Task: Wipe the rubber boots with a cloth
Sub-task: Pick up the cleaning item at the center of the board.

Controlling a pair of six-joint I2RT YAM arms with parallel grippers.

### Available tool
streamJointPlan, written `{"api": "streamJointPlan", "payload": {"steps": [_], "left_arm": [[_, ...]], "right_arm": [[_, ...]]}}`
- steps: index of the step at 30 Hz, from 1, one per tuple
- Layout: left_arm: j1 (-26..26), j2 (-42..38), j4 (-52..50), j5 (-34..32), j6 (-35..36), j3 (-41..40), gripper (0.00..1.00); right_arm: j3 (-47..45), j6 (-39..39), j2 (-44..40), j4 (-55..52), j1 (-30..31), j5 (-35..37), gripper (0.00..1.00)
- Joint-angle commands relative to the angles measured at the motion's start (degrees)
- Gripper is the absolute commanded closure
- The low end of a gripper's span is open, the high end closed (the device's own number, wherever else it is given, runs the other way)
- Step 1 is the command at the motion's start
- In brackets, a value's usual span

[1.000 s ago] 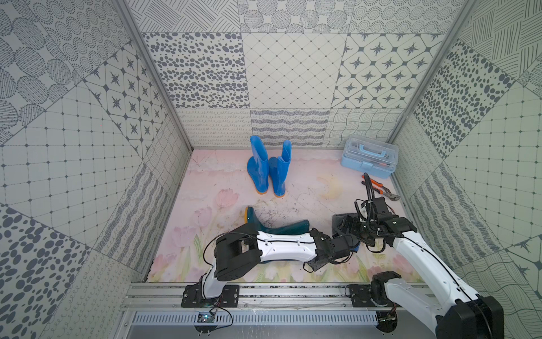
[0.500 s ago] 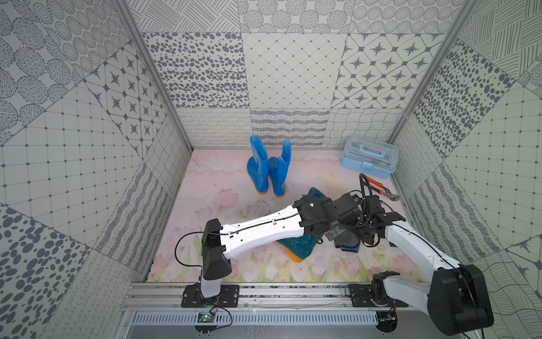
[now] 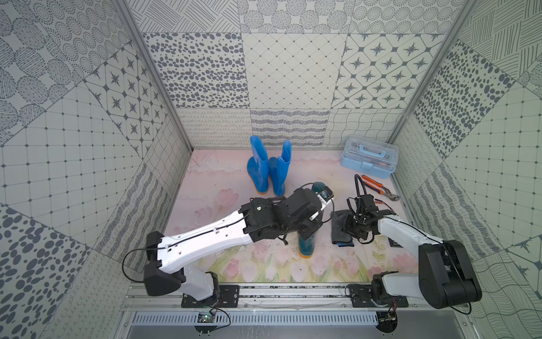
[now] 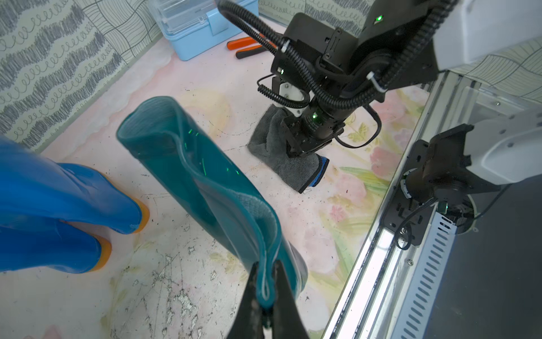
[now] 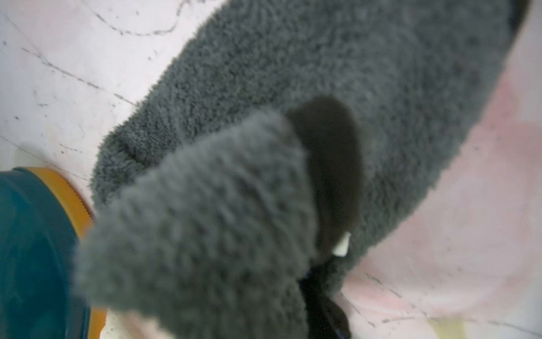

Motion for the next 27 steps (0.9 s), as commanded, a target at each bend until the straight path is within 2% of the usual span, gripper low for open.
{"api": "streamJointPlan", "payload": {"steps": [1, 4, 6, 9, 11, 17, 20, 23, 27], "left_arm": [[0.2, -16.1, 6.3, -7.3, -21.0, -20.1, 1.0], [0.3, -29.1, 2.1, -16.7, -36.2, -32.8, 1.0], [0.4, -36.5, -5.5, -23.2, -47.2, -37.8, 1.0], [0.7, -41.5, -17.2, -28.6, -58.8, -41.0, 1.0], [1.4, -40.6, -22.0, -29.2, -61.4, -40.6, 1.0], [5.6, -27.7, -26.9, -26.3, -59.2, -35.6, 1.0], [8.8, -25.8, -26.1, -23.2, -57.1, -36.4, 1.0], [14.7, -25.9, -24.6, -17.3, -53.4, -38.2, 1.0], [21.8, -22.3, -26.3, -13.5, -48.5, -36.7, 1.0]], "right_arm": [[-1.9, -0.6, -0.9, 3.5, 1.5, -2.5, 0.95], [-1.0, -0.4, -2.8, 3.2, 4.5, -2.1, 1.0], [0.3, 0.1, -4.0, 2.1, 8.3, -0.7, 1.0], [1.6, 2.6, -6.0, 1.6, 14.2, 0.6, 1.0], [1.9, 4.7, -7.4, 2.1, 18.2, 1.5, 1.0], [2.7, 9.8, -8.4, 3.2, 26.7, 4.1, 1.0], [4.2, 10.6, -7.4, 3.6, 29.0, 4.2, 1.0], [6.2, 10.8, -6.1, 3.4, 31.2, 4.4, 1.0], [8.9, 11.0, -4.2, 3.9, 33.2, 4.2, 1.0]]}}
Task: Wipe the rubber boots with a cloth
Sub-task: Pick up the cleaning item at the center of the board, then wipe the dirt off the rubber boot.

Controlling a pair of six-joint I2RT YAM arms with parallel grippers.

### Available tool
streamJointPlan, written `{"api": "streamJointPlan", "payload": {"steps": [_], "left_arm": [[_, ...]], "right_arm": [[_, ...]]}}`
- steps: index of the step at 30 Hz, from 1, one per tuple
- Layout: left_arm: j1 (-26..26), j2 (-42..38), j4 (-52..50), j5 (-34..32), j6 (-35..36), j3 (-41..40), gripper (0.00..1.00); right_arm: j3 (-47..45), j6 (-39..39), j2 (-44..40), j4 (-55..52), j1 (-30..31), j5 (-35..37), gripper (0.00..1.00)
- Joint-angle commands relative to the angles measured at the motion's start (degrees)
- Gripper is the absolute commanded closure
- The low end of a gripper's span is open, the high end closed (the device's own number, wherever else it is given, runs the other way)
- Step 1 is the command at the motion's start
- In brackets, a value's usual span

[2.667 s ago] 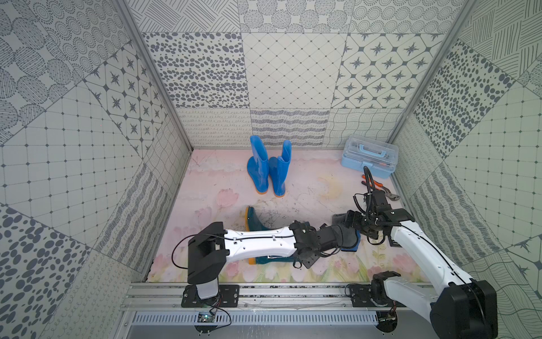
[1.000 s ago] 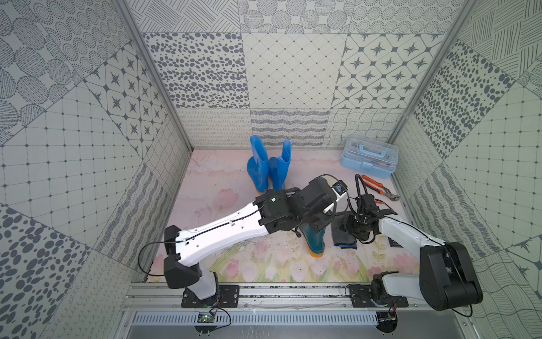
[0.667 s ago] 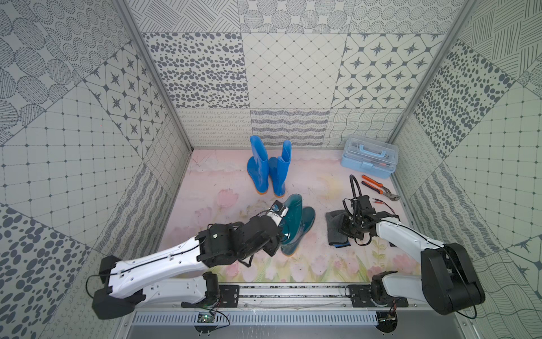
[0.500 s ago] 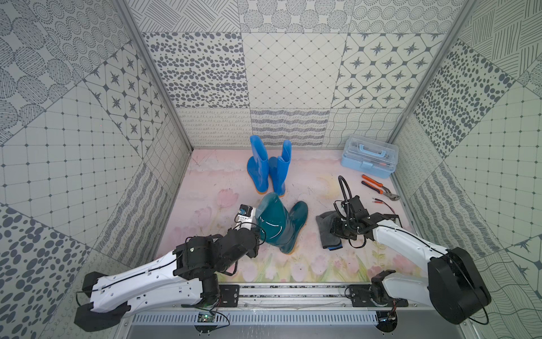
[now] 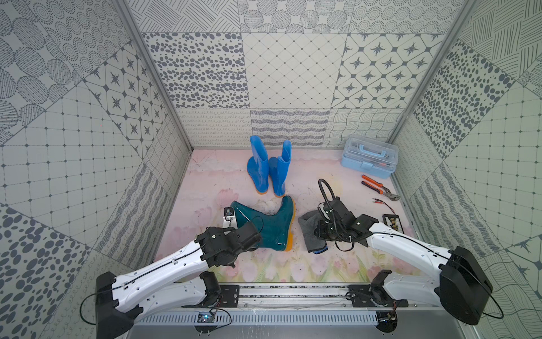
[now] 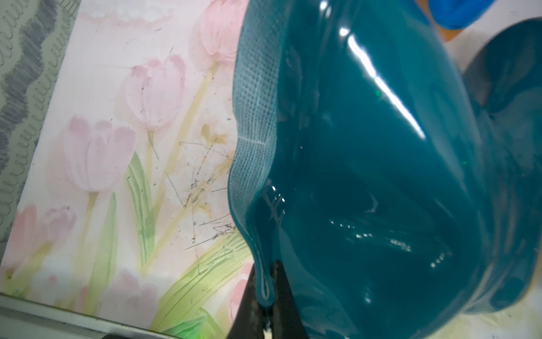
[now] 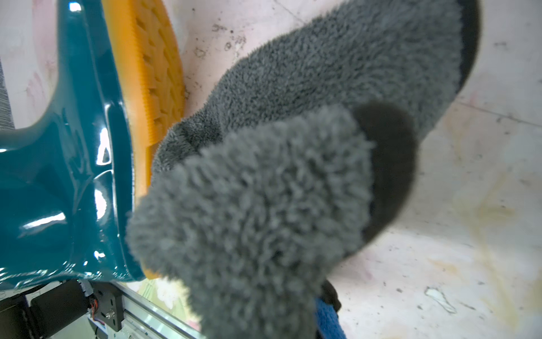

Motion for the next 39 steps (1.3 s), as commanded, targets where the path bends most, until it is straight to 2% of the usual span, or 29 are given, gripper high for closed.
{"api": "streamJointPlan", "payload": {"steps": [1, 4, 6, 9, 11, 14, 17, 18, 21, 23, 30, 34, 39], "left_arm": [[7.5, 4.6, -4.5, 7.1, 4.2, 1.6, 1.0], [9.2, 8.3, -3.6, 8.5, 7.6, 3.5, 0.99], [9.4, 9.9, -3.1, 9.0, 9.3, 5.1, 0.73], [9.4, 10.8, -3.9, 9.0, 10.9, 7.5, 0.46], [9.4, 10.1, -5.4, 8.5, 11.3, 8.6, 0.37], [9.7, 8.0, -7.3, 8.2, 12.2, 9.9, 0.31], [10.1, 6.6, -7.5, 8.8, 14.0, 11.2, 0.29], [10.2, 6.4, -5.8, 10.1, 15.6, 11.0, 0.32], [10.2, 7.3, 6.3, 20.2, 21.1, 7.8, 0.46], [10.3, 11.3, 14.2, 25.9, 22.1, 6.0, 0.47], [10.8, 27.9, 36.5, 35.8, 24.0, 3.5, 0.51], [10.0, 37.5, 38.6, 38.9, 25.3, 7.4, 0.51], [4.6, 43.3, 41.8, 39.7, 23.9, 11.0, 0.51]], "right_arm": [[3.1, 1.2, 1.4, 2.6, 1.5, 0.6, 1.0], [4.4, 1.2, 2.6, 2.9, 2.1, 0.3, 1.0], [5.0, 1.3, 2.8, 2.9, 2.4, 0.3, 1.0], [4.5, 1.9, 1.8, 2.8, 2.5, 0.6, 1.0], [4.1, 2.1, 0.9, 2.4, 2.6, 1.2, 1.0], [3.5, 2.1, 0.1, 1.9, 2.5, 1.7, 0.99], [3.0, 2.4, 0.1, 1.6, 2.5, 1.4, 0.99], [2.9, 2.5, 0.1, 1.8, 2.5, 1.2, 0.99], [2.4, 3.1, 0.4, 3.0, 2.6, 0.5, 0.99], [2.4, 3.3, 0.8, 3.6, 2.5, 0.0, 0.99], [-1.4, 6.0, -2.6, 5.5, 2.2, -0.9, 0.96], [-4.4, 6.5, -6.9, 5.0, 1.6, -0.1, 0.93], [-6.0, 5.8, -9.8, 3.4, -0.3, -0.8, 0.94]]}}
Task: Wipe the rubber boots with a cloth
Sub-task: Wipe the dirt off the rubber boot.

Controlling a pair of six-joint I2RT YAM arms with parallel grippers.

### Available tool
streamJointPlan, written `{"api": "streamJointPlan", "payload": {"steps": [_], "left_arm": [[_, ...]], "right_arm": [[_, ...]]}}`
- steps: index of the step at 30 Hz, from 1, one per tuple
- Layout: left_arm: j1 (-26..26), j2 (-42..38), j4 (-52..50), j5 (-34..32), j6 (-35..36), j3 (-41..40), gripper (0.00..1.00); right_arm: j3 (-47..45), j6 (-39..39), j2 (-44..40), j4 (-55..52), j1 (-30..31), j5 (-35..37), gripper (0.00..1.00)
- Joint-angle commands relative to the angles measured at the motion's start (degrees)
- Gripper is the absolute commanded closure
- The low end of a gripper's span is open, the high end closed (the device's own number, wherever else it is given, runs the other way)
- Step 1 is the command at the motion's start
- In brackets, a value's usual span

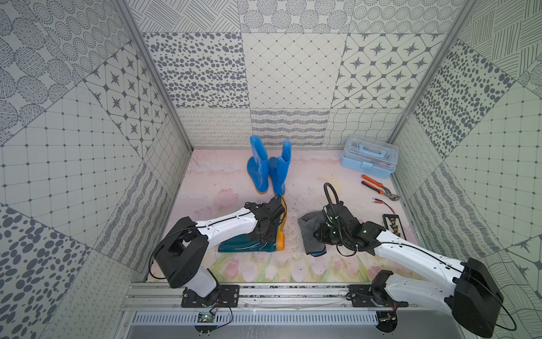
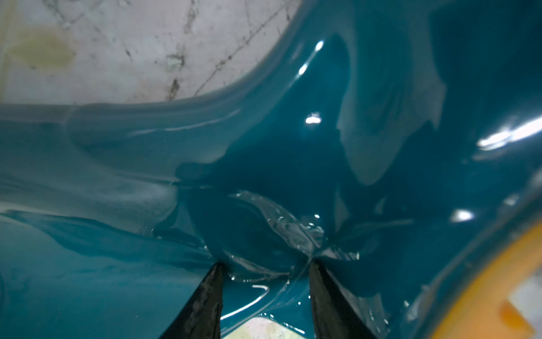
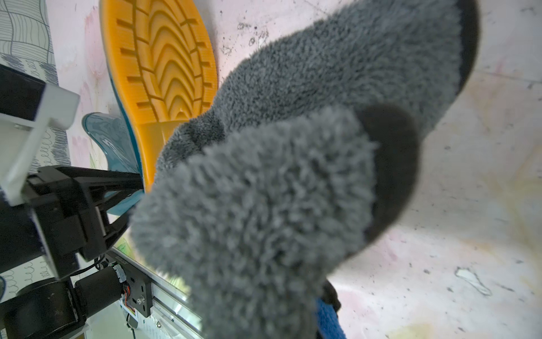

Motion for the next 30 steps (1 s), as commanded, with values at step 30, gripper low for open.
{"api": "streamJointPlan", "payload": {"steps": [30], "left_arm": [[-11.7, 3.2, 12.6, 6.2, -3.7, 16.2, 0.45]], "right_arm": [[8.7, -7.8, -10.4, -17.6, -11.4, 3.0, 0.96]]}}
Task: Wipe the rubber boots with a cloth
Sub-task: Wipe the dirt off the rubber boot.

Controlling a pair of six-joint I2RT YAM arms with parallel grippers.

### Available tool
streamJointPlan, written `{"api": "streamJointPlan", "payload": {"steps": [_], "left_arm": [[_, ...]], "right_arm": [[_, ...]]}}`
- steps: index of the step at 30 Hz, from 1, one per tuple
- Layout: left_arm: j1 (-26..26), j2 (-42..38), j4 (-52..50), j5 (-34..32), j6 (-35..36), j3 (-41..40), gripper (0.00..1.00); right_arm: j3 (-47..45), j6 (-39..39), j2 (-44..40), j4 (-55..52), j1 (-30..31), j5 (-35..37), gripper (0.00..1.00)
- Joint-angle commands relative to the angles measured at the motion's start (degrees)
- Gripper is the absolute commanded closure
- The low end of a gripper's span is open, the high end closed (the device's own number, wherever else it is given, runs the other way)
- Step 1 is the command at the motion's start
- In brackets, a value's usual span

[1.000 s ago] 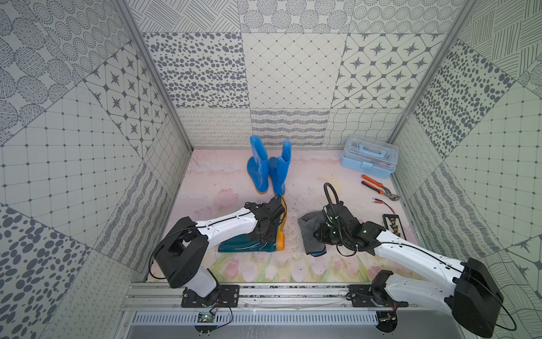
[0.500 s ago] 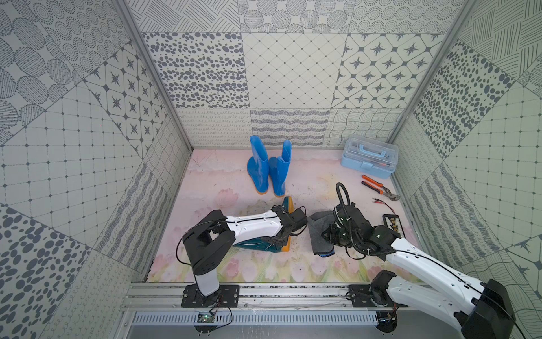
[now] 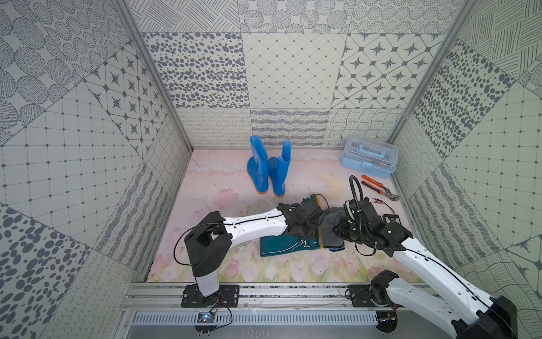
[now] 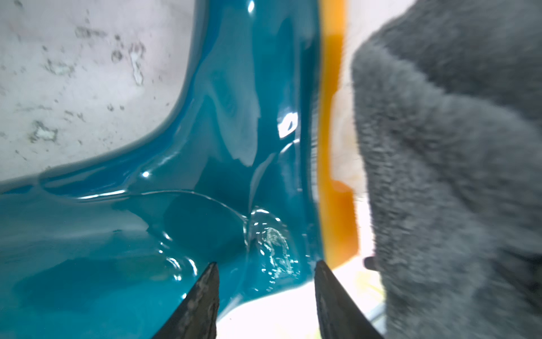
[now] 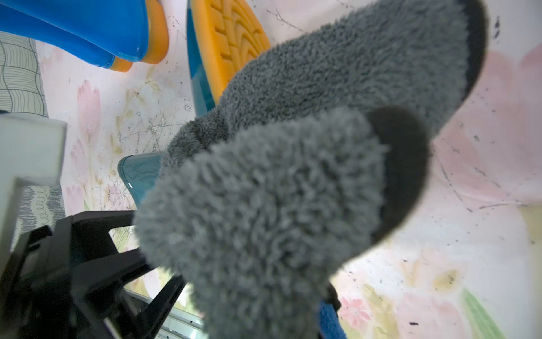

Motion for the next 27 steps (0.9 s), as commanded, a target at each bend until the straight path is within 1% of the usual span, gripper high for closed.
{"api": "streamJointPlan", "payload": {"steps": [1, 3, 6, 8, 11, 12, 14, 17, 20, 22, 25, 27], "left_arm": [[3.8, -8.5, -0.5, 1.1, 2.7, -4.1, 0.44], [7.3, -14.3, -1.4, 0.6, 2.9, -9.3, 0.43], [14.3, -23.1, -1.6, 2.1, 3.8, -18.4, 0.4], [19.5, -29.2, 0.3, 6.4, 4.5, -24.8, 0.39], [26.8, -36.3, 4.3, 14.2, 3.6, -33.6, 0.38], [28.7, -38.1, 5.2, 16.2, 3.1, -35.9, 0.38], [32.1, -41.7, 8.3, 21.0, 2.1, -41.1, 0.41], [35.2, -42.8, 17.9, 29.9, 0.0, -48.1, 0.43], [35.7, -40.6, 27.0, 36.6, -2.5, -51.8, 0.45], [35.7, -39.8, 30.6, 38.1, -3.7, -53.1, 0.45], [35.7, -39.3, 30.8, 36.8, -3.3, -53.9, 0.44], [35.7, -37.3, 31.5, 37.2, -3.1, -54.0, 0.44]], "right_arm": [[5.1, -3.0, 1.3, -1.1, 0.6, 1.8, 0.96], [7.2, -3.4, 3.4, -1.1, 2.9, 3.4, 0.97], [10.4, -2.8, 8.6, 0.4, 9.5, 7.0, 0.97], [12.2, -1.8, 13.9, 3.7, 14.2, 7.2, 0.97], [14.1, 0.5, 21.4, 10.7, 20.6, 8.1, 0.99], [14.8, 0.9, 23.7, 13.0, 22.2, 8.3, 0.99], [17.6, 1.4, 30.1, 17.0, 25.0, 7.2, 0.99], [22.1, 1.6, 38.5, 20.2, 27.3, 4.4, 1.0], [25.5, 2.3, 44.7, 22.6, 28.6, 1.9, 1.0], [26.4, 3.0, 47.1, 23.4, 28.6, 1.0, 1.0], [26.1, 3.3, 48.3, 23.2, 28.6, 1.5, 1.0], [24.5, 4.0, 47.7, 23.5, 28.1, 1.4, 1.0]]}}
